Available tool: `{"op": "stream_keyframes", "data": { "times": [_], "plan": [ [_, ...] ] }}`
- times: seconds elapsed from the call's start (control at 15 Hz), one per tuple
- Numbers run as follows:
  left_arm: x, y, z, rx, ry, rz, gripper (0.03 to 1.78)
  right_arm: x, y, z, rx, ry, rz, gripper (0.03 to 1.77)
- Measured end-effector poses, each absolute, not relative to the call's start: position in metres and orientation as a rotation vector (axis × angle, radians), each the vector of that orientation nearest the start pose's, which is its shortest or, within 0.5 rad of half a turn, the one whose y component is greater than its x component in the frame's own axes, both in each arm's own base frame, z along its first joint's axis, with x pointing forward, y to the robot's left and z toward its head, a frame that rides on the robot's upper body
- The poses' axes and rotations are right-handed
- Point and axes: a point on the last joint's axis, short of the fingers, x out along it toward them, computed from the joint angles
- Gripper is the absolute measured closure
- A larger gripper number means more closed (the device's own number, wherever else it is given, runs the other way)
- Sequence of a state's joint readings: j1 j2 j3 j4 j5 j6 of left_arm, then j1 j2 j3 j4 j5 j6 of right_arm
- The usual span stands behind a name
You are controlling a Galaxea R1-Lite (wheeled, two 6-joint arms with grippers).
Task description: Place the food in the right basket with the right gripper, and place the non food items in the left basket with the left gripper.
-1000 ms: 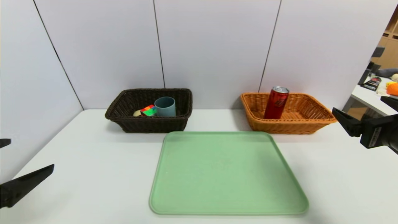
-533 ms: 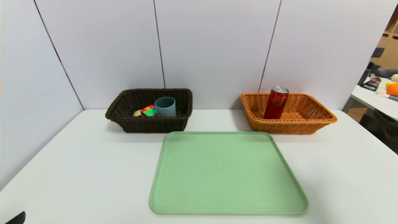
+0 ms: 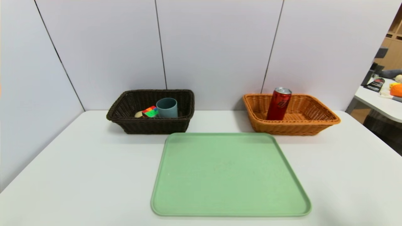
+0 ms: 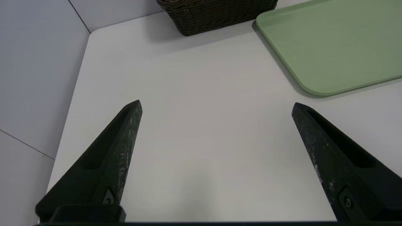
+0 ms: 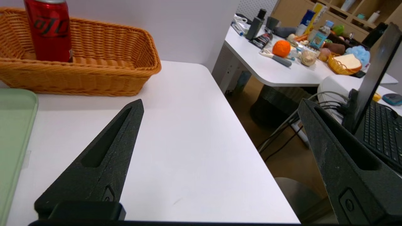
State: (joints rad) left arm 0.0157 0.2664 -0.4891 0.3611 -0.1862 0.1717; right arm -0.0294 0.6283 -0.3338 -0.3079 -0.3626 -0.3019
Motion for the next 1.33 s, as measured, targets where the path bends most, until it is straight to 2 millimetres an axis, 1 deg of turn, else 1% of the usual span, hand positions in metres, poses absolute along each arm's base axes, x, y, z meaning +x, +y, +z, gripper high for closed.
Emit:
{"op": "stream_keyframes", "data": {
  "times": [0.13, 0.33, 0.53, 0.73, 0.87, 1.07, 1.2, 1.33],
  "plan": [
    [-0.042, -0.005, 0.170, 0.146, 0.130, -0.181, 0.12, 0.036, -0.010, 0.194, -0.295, 0.044, -0.405, 0.11],
    [-0.048, -0.005, 0.164, 0.091, 0.115, -0.165, 0.12, 0.023, -0.009, 0.187, -0.292, 0.034, -0.421, 0.11],
    [-0.053, -0.005, 0.155, 0.094, 0.096, -0.167, 0.12, 0.011, -0.008, 0.174, -0.293, 0.037, -0.407, 0.11],
    [-0.058, -0.005, 0.138, 0.096, 0.089, -0.173, 0.12, -0.004, -0.006, 0.159, -0.287, 0.067, -0.338, 0.11],
    [-0.061, -0.005, 0.130, 0.094, 0.091, -0.172, 0.12, -0.009, -0.004, 0.161, -0.282, 0.033, -0.275, 0.11],
    [-0.063, -0.005, 0.127, 0.096, 0.077, -0.167, 0.12, -0.014, -0.002, 0.165, -0.287, 0.013, -0.098, 0.11],
    [-0.062, -0.005, 0.125, 0.098, 0.077, -0.165, 0.12, -0.018, -0.002, 0.165, -0.284, 0.014, -0.058, 0.11],
    [-0.061, -0.005, 0.122, 0.098, 0.087, -0.166, 0.12, -0.020, -0.002, 0.157, -0.281, 0.015, -0.047, 0.11]
  ]
}}
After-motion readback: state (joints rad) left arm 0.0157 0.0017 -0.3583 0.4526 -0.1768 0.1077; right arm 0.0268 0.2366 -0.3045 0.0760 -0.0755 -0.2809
